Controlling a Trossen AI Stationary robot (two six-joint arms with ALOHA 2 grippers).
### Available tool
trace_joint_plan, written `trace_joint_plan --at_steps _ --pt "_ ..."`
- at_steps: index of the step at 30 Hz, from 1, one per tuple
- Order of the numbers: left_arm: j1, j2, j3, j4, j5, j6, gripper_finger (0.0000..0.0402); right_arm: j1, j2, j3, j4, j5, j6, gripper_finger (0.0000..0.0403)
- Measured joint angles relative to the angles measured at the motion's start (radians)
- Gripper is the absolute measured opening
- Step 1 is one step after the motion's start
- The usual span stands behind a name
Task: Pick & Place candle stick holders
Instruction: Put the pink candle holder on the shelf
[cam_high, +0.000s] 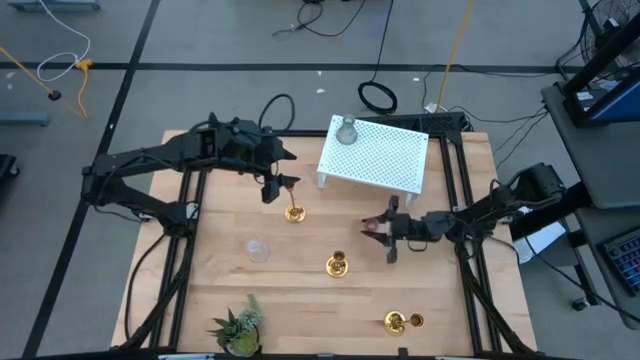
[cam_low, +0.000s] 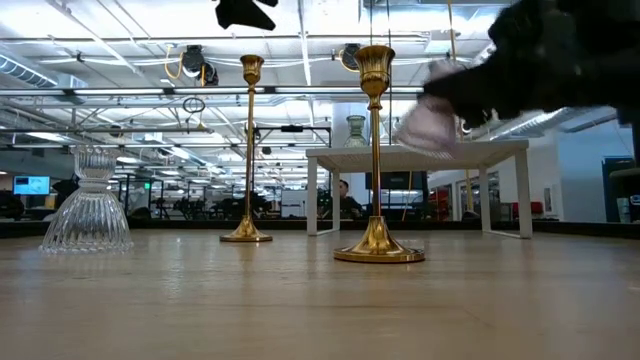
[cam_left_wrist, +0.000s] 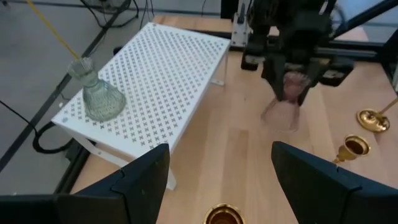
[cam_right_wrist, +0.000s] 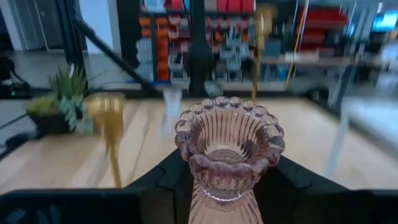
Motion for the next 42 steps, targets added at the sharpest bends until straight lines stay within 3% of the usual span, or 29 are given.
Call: trace_joint_plan --at_steps 7,15,21,34,42 --pt "-0.01 -0.002 0.0 -0.005 0.0 0.0 0.029 -0.096 -0.095 0.135 -0.093 0.006 -0.079 0.0126" --pt "-0.013 -0.014 0.0 -0.002 0.0 0.007 0.0289 -0.286 -0.318 0.299 -0.617 0.083 -0.086 0.0126" --pt "-0.013 -0.032 0.0 -0.001 -0.001 0.033 0.029 -0.499 -0.299 0.437 -0.876 0.081 -0.066 0.0126" --pt "-0.013 -0.045 0.0 -0.012 -0.009 0.062 0.029 -0.784 -0.2 0.443 -0.923 -0.049 0.024 0.0126" --pt "-0.013 -0.045 0.0 -0.028 -0.011 0.062 0.029 -0.848 -0.139 0.443 -0.891 -0.157 0.086 0.0126"
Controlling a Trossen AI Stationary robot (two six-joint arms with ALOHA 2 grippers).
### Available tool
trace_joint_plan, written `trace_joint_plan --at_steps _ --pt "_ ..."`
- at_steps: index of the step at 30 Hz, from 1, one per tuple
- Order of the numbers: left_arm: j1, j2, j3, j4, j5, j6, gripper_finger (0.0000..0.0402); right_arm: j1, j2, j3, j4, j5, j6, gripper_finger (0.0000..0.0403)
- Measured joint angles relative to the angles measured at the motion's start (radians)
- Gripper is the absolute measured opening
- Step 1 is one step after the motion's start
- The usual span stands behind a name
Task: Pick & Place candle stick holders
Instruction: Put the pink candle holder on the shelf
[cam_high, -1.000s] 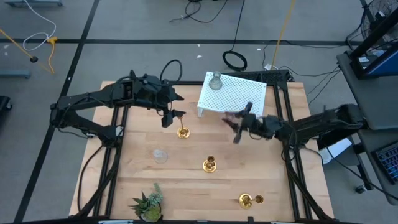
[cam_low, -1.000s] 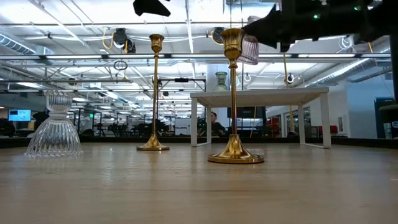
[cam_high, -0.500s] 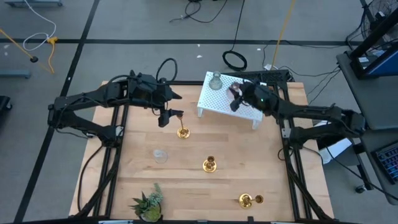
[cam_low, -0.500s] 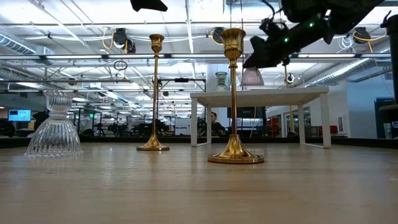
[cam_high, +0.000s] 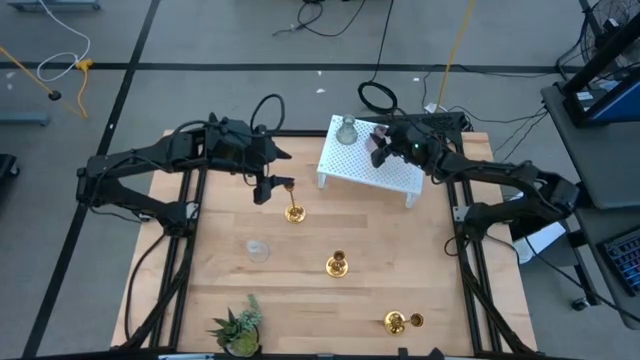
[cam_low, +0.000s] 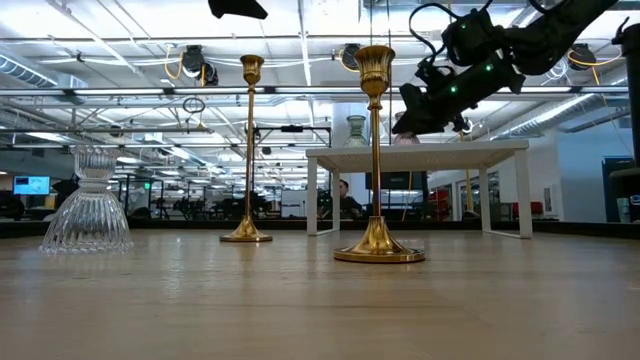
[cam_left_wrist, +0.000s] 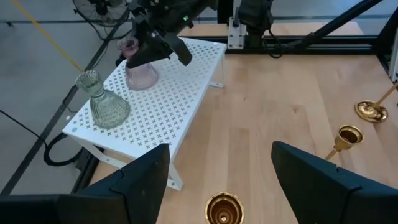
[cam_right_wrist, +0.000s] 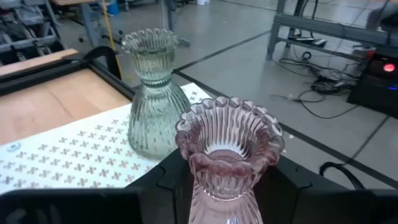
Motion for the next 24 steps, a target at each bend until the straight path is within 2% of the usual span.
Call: trace_joint_plan --at_steps 5,15,24 --pt "0.0 0.0 0.0 -0.007 -0.017 -0.001 0.0289 0.0 0.014 0.0 0.021 0.0 -0.003 0.013" --pt "0.0 0.0 0.0 -0.071 -0.021 0.021 0.0289 0.0 0.006 -0.001 0.017 0.031 -0.048 0.0187" --pt "-0.028 -0.017 -0.022 -0.12 -0.024 0.005 0.029 0.019 -0.096 -0.002 -0.043 0.027 -0.056 0.0192"
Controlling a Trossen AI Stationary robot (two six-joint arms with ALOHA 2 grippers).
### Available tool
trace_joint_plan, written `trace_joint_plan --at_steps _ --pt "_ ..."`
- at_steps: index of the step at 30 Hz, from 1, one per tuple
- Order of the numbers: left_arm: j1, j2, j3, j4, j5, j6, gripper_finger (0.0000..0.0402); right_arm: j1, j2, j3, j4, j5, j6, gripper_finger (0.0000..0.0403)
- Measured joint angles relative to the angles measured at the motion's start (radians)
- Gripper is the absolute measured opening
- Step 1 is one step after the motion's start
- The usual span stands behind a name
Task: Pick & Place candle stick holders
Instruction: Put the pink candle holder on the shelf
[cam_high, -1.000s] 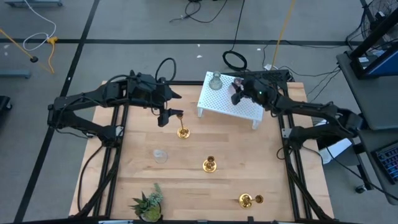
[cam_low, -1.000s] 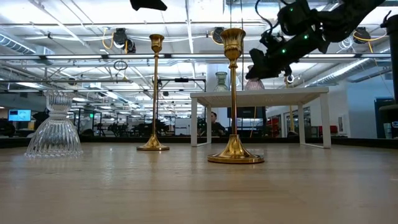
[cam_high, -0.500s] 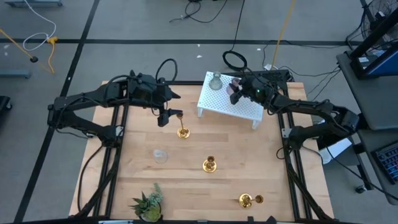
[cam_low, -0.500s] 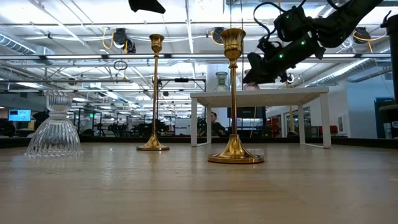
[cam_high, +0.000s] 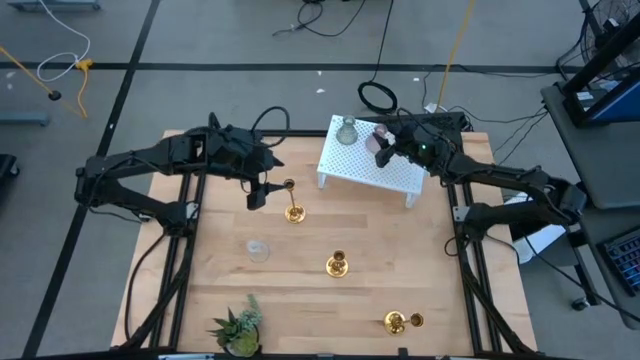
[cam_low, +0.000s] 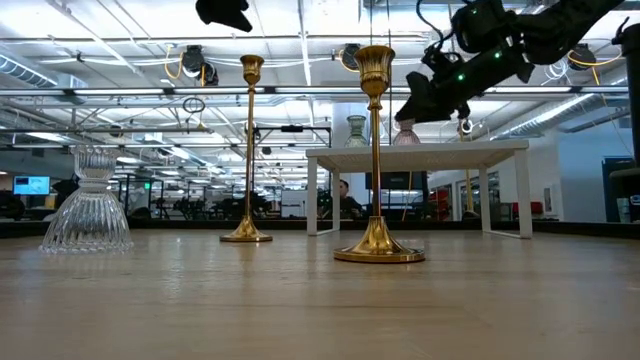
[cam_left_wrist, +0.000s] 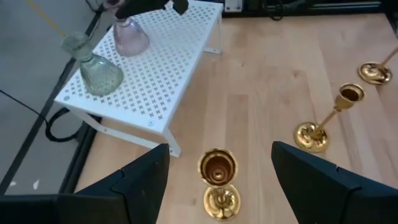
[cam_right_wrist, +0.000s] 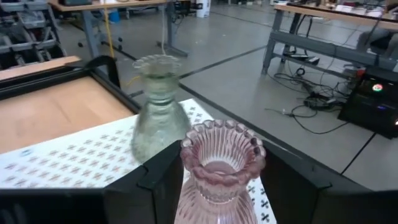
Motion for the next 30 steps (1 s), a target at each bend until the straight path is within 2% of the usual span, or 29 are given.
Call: trace_joint_plan --at_steps 6,12,16,22,30 --pt "-0.041 -0.105 -0.193 0.059 -0.078 -0.109 0.029 0.05 -0.092 0.0 -0.115 0.0 0.0 0.0197" --pt "-0.122 -0.3 -0.445 0.227 -0.099 -0.182 0.0289 0.113 -0.146 0.0 -0.142 0.0 -0.002 0.0204" --pt "-0.16 -0.428 -0.56 0.344 -0.107 -0.194 0.0289 0.123 -0.146 0.0 -0.135 0.002 -0.038 0.0206" --pt "-0.189 -0.544 -0.616 0.347 -0.107 -0.219 0.0289 0.134 -0.146 0.0 -0.142 0.005 -0.02 0.0206" --pt "-0.193 -0.566 -0.618 0.348 -0.141 -0.215 0.029 0.132 -0.112 -0.032 -0.143 0.031 0.003 0.0204"
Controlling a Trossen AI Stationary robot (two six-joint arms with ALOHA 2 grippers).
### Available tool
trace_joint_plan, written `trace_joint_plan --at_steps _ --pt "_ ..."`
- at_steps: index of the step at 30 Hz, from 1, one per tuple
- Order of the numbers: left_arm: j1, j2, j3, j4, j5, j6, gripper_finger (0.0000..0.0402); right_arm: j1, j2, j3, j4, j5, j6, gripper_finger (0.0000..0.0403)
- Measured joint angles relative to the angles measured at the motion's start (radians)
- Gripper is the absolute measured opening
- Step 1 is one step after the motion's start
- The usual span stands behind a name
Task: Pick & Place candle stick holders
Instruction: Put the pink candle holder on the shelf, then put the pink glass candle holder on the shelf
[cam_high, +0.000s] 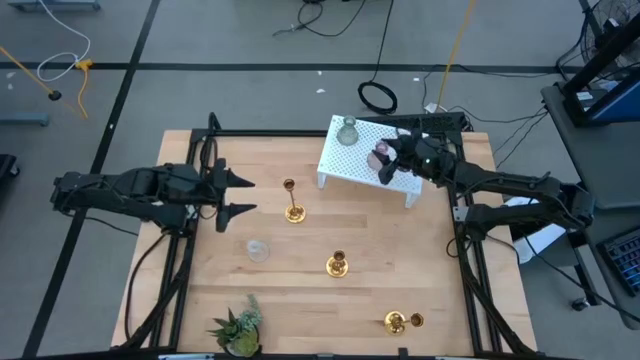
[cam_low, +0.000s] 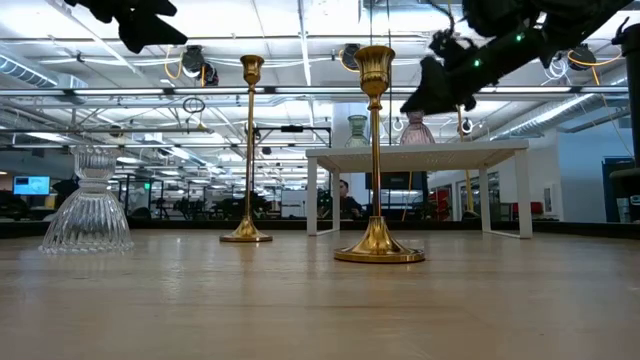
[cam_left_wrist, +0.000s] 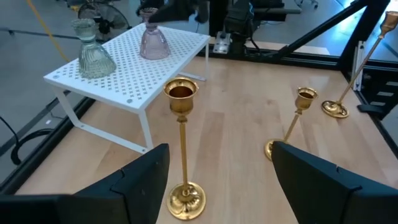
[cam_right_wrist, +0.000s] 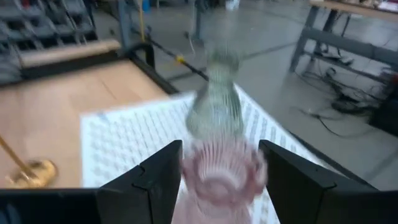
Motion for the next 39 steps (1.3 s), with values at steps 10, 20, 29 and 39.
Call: trace_joint_plan --at_steps 10,20,29,39 --pt "0.0 0.001 0.0 0.0 -0.001 -0.006 0.0289 -0.009 0.007 -0.025 0.007 0.132 -0.059 0.0203" --pt "0.0 0.001 0.0 -0.002 -0.001 -0.011 0.0289 -0.046 -0.029 -0.025 -0.082 0.213 -0.053 0.0203" --pt "0.0 0.001 0.0 -0.002 -0.002 -0.026 0.029 -0.078 -0.11 -0.025 -0.191 0.217 -0.029 0.0203" --pt "0.0 0.001 0.0 -0.002 -0.002 -0.029 0.029 -0.082 -0.2 -0.025 -0.322 0.233 -0.028 0.0203"
